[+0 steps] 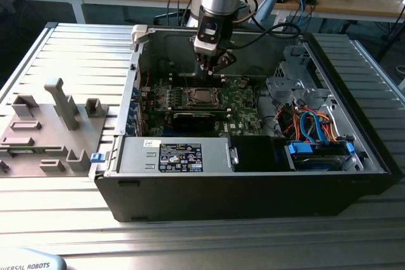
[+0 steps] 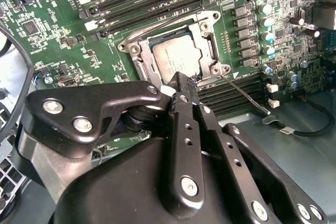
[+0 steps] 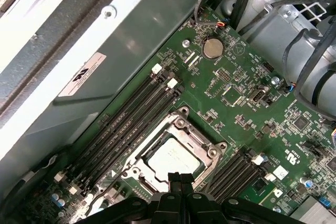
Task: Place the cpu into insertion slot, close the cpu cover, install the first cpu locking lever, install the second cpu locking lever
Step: 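Install the first cpu locking lever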
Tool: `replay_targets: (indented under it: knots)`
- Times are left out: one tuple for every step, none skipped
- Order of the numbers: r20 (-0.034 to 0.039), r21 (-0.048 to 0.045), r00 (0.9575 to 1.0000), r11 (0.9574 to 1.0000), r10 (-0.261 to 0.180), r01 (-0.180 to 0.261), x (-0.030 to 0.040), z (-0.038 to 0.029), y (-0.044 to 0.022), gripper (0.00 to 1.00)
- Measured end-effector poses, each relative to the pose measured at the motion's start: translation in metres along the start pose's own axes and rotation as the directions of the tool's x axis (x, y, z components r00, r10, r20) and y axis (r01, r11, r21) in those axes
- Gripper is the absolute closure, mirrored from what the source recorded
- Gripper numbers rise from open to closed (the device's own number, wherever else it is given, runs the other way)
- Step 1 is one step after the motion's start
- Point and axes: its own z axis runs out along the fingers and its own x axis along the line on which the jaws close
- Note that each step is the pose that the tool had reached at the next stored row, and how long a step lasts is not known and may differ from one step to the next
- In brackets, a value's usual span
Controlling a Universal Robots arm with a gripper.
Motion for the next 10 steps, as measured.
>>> replay_targets:
  knots:
    - [0.0002, 0.0000, 1.0000, 1.0000, -0.003, 0.003, 0.0000, 0.0000, 0.0000, 0.89]
    - [0.0004, 0.0000, 1.0000, 1.0000, -0.006, 0.006, 0.0000, 0.0000, 0.0000, 0.89]
    - [0.0004, 0.0000, 1.0000, 1.0000, -0.008, 0.008, 0.0000, 0.0000, 0.0000, 0.89]
    - [0.0006, 0.0000, 0.9999, 0.9999, -0.010, 0.010, 0.0000, 0.0000, 0.0000, 0.89]
    - [0.0008, 0.0001, 0.9999, 0.9999, -0.013, 0.013, 0.0000, 0.0000, 0.0000, 0.89]
    - [0.0010, 0.0000, 0.9999, 0.9999, -0.015, 0.015, 0.0000, 0.0000, 0.0000, 0.89]
    - [0.0012, 0.0000, 0.9998, 0.9998, -0.019, 0.019, 0.0000, 0.0000, 0.0000, 0.89]
    - [0.0015, 0.0001, 0.9997, 0.9997, -0.024, 0.024, 0.0000, 0.0000, 0.0000, 0.89]
    - [0.0016, 0.0001, 0.9997, 0.9997, -0.026, 0.026, 0.0000, 0.0000, 0.0000, 0.89]
    - [0.0018, 0.0001, 0.9996, 0.9996, -0.028, 0.028, 0.0000, 0.0000, 0.0000, 0.89]
